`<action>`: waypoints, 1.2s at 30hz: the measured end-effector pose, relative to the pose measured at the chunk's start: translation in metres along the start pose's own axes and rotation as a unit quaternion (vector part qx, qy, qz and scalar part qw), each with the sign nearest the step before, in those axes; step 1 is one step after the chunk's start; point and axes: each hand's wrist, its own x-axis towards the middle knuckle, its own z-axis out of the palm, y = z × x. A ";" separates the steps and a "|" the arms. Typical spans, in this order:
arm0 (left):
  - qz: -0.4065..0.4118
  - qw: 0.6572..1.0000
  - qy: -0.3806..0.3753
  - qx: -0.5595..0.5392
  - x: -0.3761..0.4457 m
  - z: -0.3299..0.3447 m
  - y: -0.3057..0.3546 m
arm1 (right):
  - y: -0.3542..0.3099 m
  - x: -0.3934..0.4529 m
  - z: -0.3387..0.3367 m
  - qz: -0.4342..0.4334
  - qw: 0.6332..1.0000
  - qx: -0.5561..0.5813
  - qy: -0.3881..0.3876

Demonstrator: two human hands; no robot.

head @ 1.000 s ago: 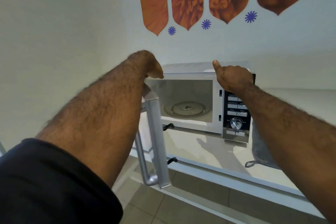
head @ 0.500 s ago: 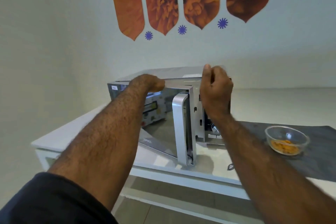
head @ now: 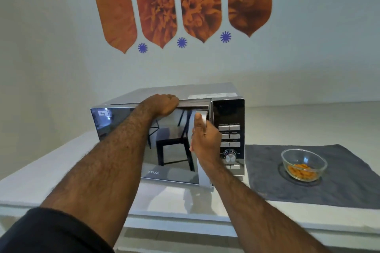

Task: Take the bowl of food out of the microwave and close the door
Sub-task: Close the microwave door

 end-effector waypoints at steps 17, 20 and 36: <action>-0.032 0.982 0.187 -0.014 0.012 0.014 -0.003 | 0.019 0.041 0.007 -0.012 0.997 -0.044 0.060; -0.041 0.979 0.196 -0.025 0.009 0.015 -0.001 | 0.020 0.044 0.006 -0.007 0.997 -0.055 0.054; 0.042 0.967 0.242 -0.061 -0.024 0.032 0.003 | -0.013 0.085 -0.033 -0.161 0.871 -0.456 0.091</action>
